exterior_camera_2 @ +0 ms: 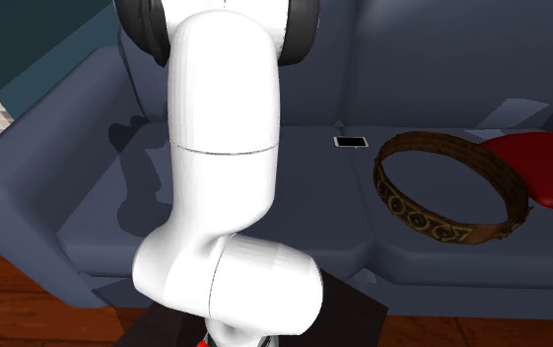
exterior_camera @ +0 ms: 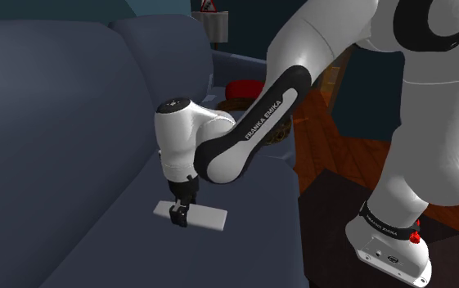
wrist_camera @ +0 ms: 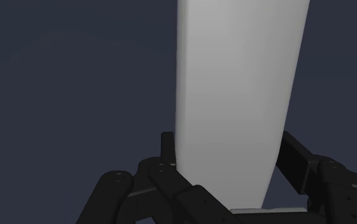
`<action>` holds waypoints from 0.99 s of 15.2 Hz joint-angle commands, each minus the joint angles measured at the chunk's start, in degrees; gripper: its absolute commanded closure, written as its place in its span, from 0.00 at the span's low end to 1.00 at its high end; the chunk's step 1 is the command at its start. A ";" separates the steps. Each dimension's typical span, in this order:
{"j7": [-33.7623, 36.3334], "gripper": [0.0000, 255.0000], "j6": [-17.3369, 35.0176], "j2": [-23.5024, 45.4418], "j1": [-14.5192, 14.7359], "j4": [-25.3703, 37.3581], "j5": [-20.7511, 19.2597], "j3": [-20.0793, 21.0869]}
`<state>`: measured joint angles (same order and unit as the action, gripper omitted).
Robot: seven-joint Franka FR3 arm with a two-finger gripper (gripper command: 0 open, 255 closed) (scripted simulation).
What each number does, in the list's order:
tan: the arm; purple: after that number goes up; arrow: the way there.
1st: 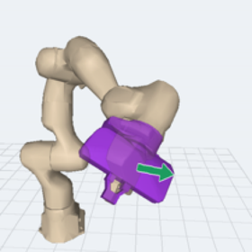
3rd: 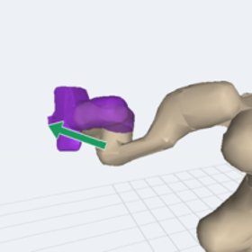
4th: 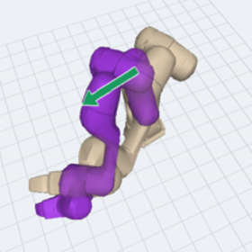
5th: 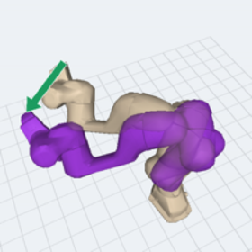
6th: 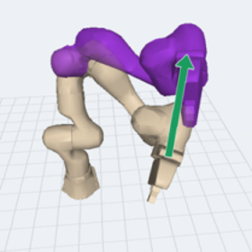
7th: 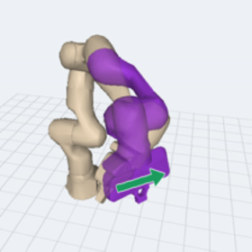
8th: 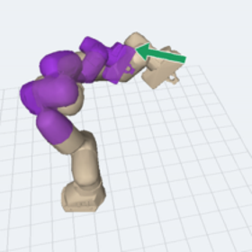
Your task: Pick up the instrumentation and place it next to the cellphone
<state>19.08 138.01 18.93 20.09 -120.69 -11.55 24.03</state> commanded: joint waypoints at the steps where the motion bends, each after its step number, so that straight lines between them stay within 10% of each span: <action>1: -0.38 1.00 -0.85 -0.95 -0.23 -0.02 0.60 0.31; 15: -15.41 1.00 -9.29 11.98 -8.05 21.36 -0.76 -5.10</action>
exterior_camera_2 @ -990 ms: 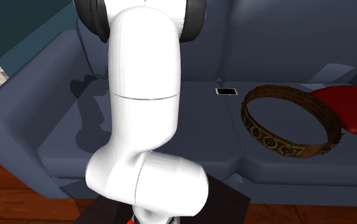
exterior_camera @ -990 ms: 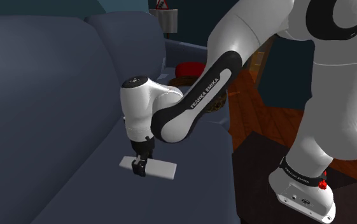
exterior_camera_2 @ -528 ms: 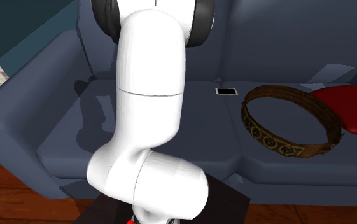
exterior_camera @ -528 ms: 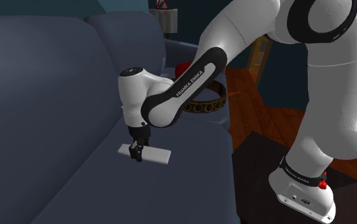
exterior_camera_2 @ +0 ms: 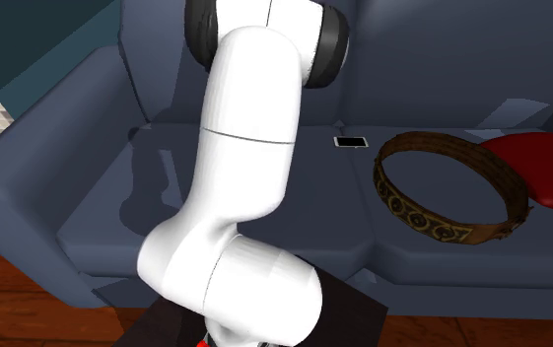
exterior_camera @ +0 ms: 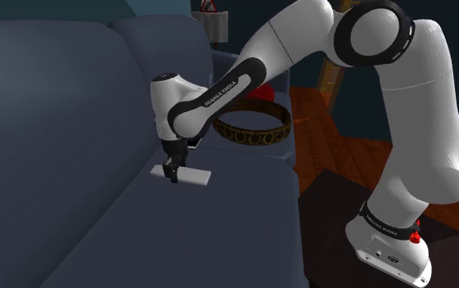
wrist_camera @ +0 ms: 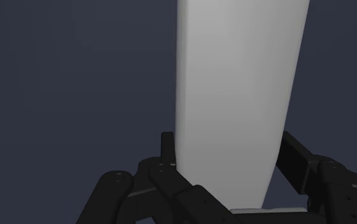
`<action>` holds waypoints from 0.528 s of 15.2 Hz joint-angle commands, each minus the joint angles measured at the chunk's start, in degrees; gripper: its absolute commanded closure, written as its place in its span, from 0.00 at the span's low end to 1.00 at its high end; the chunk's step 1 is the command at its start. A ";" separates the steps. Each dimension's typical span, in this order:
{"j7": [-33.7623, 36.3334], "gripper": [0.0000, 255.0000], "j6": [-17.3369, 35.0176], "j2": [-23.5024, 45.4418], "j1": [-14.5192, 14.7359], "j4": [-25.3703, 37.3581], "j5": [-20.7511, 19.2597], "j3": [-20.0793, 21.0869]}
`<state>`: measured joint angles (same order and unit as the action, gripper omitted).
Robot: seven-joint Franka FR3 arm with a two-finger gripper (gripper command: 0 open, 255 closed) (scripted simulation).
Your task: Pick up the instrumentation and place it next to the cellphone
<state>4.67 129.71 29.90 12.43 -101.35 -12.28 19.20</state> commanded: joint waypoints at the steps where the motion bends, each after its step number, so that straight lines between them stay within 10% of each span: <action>1: -1.98 1.00 -1.86 2.27 -0.79 4.16 -0.11 -0.59; 8: -8.68 1.00 -9.63 12.88 -2.70 22.72 -0.55 -2.65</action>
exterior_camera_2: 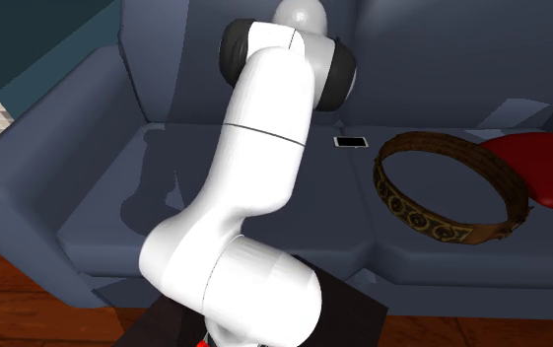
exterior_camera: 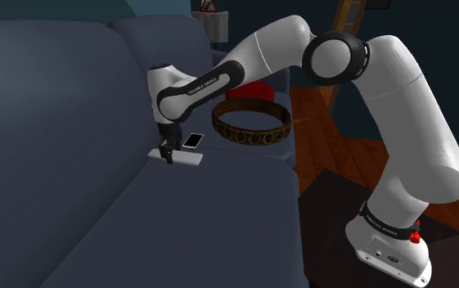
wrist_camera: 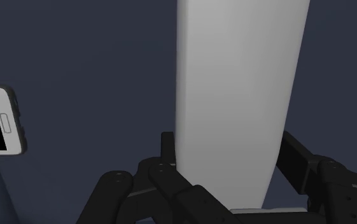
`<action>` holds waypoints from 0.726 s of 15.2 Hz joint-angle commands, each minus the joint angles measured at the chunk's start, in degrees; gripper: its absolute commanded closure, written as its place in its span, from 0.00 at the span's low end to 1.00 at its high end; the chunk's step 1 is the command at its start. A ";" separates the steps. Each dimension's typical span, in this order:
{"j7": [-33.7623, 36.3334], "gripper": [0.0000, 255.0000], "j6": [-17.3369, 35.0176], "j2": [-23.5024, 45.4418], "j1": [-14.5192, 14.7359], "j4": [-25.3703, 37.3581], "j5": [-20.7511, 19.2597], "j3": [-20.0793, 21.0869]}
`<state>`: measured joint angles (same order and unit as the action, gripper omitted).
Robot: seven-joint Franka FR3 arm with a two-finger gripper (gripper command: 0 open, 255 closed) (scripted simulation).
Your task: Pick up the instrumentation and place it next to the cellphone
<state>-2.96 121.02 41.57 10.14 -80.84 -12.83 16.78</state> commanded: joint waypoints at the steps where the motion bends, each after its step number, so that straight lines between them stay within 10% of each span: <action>1: -1.58 1.00 -1.74 2.25 -0.48 4.09 -0.03 -0.39; 11: -1.05 1.00 3.24 6.34 -0.08 3.14 -1.02 -1.21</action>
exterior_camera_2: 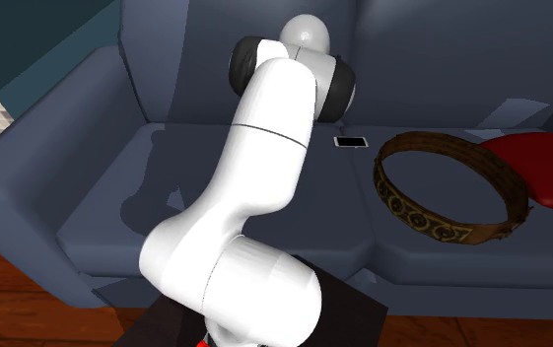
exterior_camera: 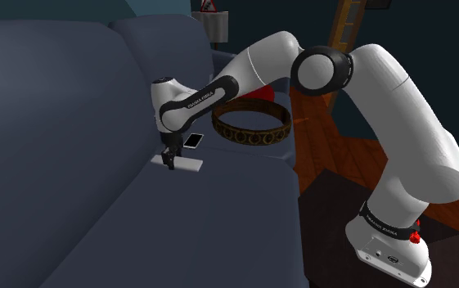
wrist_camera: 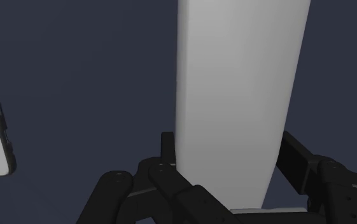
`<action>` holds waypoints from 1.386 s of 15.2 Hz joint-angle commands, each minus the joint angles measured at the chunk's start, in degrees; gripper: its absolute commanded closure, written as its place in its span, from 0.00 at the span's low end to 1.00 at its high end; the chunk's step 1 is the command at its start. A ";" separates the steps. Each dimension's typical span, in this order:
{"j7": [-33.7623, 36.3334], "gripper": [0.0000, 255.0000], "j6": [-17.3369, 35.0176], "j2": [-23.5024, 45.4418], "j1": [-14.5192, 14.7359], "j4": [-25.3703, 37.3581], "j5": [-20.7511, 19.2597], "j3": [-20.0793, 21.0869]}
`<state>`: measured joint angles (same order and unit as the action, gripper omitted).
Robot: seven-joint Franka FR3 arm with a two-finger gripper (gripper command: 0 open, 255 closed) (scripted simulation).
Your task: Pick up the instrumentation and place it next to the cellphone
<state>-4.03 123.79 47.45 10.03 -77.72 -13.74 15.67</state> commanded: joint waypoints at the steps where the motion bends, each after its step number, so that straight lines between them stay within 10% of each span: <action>1: 0.07 1.00 0.94 0.92 0.08 0.02 -0.20 -0.18; 12: 0.23 1.00 2.52 2.62 0.29 0.12 -0.55 -0.51; 13: 0.24 0.00 2.53 2.61 0.29 0.11 -0.55 -0.51; 21: -0.12 0.00 -0.86 -0.90 -0.14 0.01 0.19 0.17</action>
<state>-4.02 124.35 47.17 9.85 -78.55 -13.77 15.67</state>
